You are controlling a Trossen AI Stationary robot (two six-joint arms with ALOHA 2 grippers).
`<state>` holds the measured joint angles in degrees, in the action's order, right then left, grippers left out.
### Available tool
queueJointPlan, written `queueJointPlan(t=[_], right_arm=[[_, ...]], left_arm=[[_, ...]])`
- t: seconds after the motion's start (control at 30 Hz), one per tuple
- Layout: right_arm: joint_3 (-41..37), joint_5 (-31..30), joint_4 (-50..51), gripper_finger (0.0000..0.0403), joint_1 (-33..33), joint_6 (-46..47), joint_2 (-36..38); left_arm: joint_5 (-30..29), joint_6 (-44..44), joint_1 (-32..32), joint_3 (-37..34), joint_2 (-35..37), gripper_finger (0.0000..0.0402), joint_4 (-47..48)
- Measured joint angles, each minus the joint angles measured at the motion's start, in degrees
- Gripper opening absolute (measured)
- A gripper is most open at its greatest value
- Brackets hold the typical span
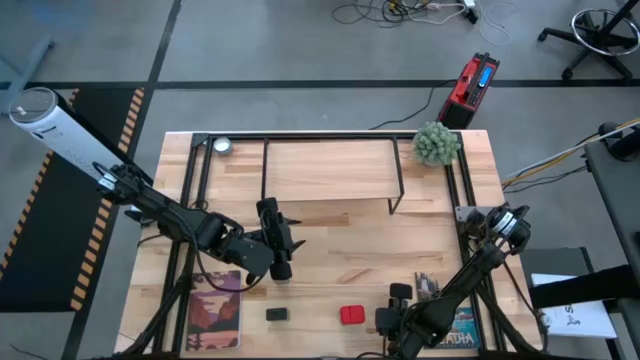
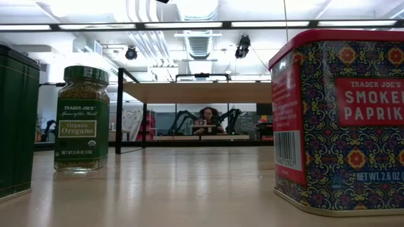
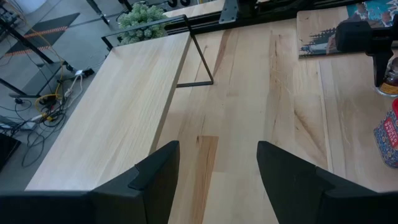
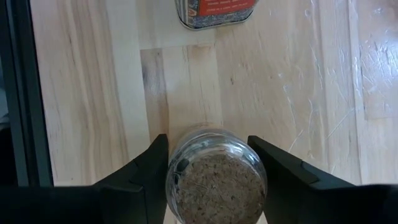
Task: Shelf spices
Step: Put the transparent seasoning bottle on the shelf
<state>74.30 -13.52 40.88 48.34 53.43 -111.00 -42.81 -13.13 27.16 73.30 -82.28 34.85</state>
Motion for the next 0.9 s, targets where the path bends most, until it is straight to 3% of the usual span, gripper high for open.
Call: queueJointPlan(t=[0.9], right_arm=[[3.67,-0.72,1.29,0.0166,-0.24,-3.79,2.43]], left_arm=[[0.0,-0.14,0.0,0.0,0.0,0.0204,-0.12]])
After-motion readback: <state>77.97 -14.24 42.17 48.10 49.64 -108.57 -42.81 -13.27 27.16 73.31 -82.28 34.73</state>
